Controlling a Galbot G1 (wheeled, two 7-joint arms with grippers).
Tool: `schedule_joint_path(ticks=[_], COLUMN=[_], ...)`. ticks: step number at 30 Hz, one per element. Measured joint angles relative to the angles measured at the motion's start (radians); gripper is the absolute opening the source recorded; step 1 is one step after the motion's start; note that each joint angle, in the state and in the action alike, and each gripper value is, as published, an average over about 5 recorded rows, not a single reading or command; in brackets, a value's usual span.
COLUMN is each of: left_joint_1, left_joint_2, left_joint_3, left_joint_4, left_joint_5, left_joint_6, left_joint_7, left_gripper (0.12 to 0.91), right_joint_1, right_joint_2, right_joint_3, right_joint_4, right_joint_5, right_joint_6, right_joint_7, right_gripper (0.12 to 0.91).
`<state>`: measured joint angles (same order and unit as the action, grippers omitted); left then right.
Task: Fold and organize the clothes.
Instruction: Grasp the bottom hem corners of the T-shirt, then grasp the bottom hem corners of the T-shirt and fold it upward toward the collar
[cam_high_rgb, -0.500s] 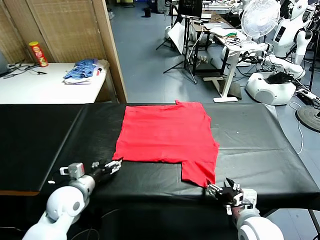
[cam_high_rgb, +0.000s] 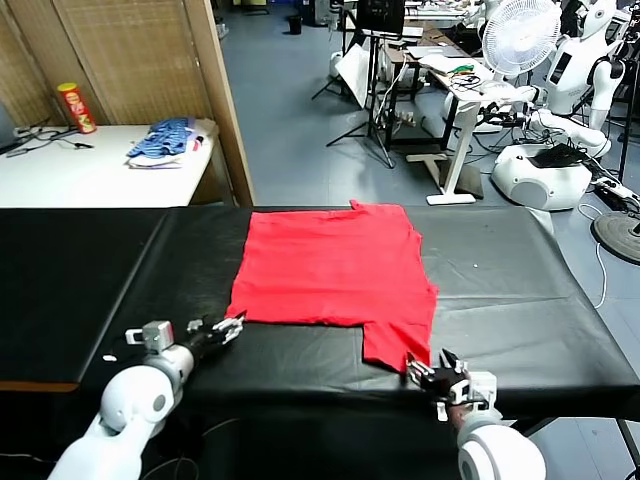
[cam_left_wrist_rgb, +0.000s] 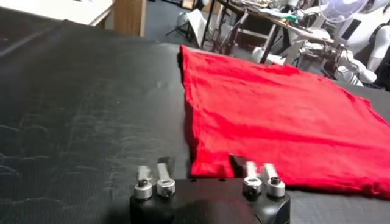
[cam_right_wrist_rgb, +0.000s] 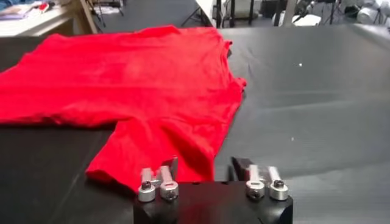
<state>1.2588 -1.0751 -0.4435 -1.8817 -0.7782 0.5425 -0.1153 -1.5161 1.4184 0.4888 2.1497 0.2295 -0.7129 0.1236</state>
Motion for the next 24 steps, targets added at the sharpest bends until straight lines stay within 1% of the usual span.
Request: schedule_joint_path(ticks=[1, 2, 4, 6, 10, 16, 20, 24], left_joint_1=[0.004, 0.008, 0.017, 0.03, 0.078, 0.21, 0.289, 0.301], left_joint_2=[-0.001, -0.002, -0.004, -0.003, 0.01, 0.029, 0.027, 0.012], left_joint_3=[-0.001, -0.002, -0.007, -0.015, -0.038, -0.083, -0.106, -0.11], left_joint_4=[-0.005, -0.009, -0.02, -0.035, -0.09, -0.22, -0.292, -0.316], left_joint_5=[0.002, 0.005, 0.008, 0.01, 0.004, 0.002, -0.01, -0.022], left_joint_6=[0.0, 0.0, -0.001, 0.0, 0.003, 0.002, -0.008, -0.044], left_joint_7=[0.0, 0.0, -0.003, -0.012, -0.041, -0.068, -0.076, -0.076], left_gripper=[0.192, 0.16, 0.128, 0.127, 0.125, 0.125, 0.125, 0.125], right_joint_1=[-0.006, -0.014, -0.033, -0.058, -0.12, -0.193, -0.182, -0.115], right_joint_2=[0.0, 0.0, -0.001, -0.003, -0.005, -0.022, -0.04, -0.063], right_joint_3=[0.002, 0.005, 0.013, 0.021, 0.037, 0.063, 0.082, 0.083], right_joint_4=[0.005, 0.011, 0.031, 0.061, 0.138, 0.224, 0.225, 0.176], right_joint_5=[0.001, 0.002, 0.003, 0.004, 0.006, 0.033, 0.075, 0.117], right_joint_6=[0.0, 0.0, -0.004, -0.011, -0.023, -0.018, 0.016, 0.08], right_joint_7=[0.003, 0.005, 0.01, 0.017, 0.027, 0.016, 0.009, 0.006], right_gripper=[0.122, 0.122, 0.122, 0.122, 0.122, 0.122, 0.122, 0.122])
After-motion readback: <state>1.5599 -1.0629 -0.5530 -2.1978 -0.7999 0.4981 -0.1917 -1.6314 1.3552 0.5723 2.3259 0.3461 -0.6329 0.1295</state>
